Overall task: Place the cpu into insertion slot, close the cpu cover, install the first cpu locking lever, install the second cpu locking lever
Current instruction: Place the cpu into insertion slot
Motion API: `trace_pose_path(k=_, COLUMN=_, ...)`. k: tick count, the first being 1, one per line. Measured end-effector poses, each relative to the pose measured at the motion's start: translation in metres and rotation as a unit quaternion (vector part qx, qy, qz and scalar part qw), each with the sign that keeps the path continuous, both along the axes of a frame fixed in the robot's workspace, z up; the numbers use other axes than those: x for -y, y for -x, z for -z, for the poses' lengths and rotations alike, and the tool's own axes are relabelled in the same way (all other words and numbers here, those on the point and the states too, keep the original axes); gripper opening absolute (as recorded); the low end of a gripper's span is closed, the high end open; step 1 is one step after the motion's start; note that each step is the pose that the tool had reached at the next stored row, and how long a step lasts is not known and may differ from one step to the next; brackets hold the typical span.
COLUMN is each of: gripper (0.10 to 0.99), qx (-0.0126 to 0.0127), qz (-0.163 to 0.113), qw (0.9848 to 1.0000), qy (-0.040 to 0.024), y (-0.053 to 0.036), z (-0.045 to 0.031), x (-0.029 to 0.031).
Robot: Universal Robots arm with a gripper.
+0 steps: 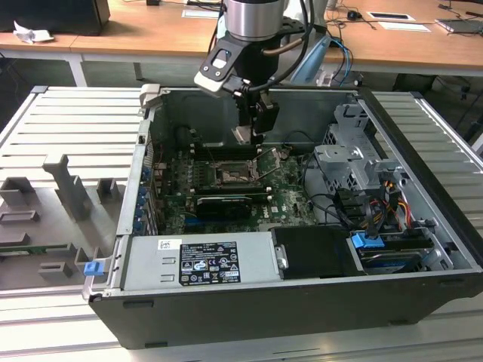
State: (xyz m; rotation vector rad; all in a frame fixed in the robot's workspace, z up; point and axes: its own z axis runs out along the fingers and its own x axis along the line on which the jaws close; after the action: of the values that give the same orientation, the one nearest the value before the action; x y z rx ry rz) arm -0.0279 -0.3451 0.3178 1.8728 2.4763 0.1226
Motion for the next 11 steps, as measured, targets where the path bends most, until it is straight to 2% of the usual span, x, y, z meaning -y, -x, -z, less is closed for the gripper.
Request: trace_pose_path(k=11, gripper=0.537, qx=-0.0001, qz=0.001, qw=1.0, qy=0.0, y=0.0, z=0.0052, x=0.0)
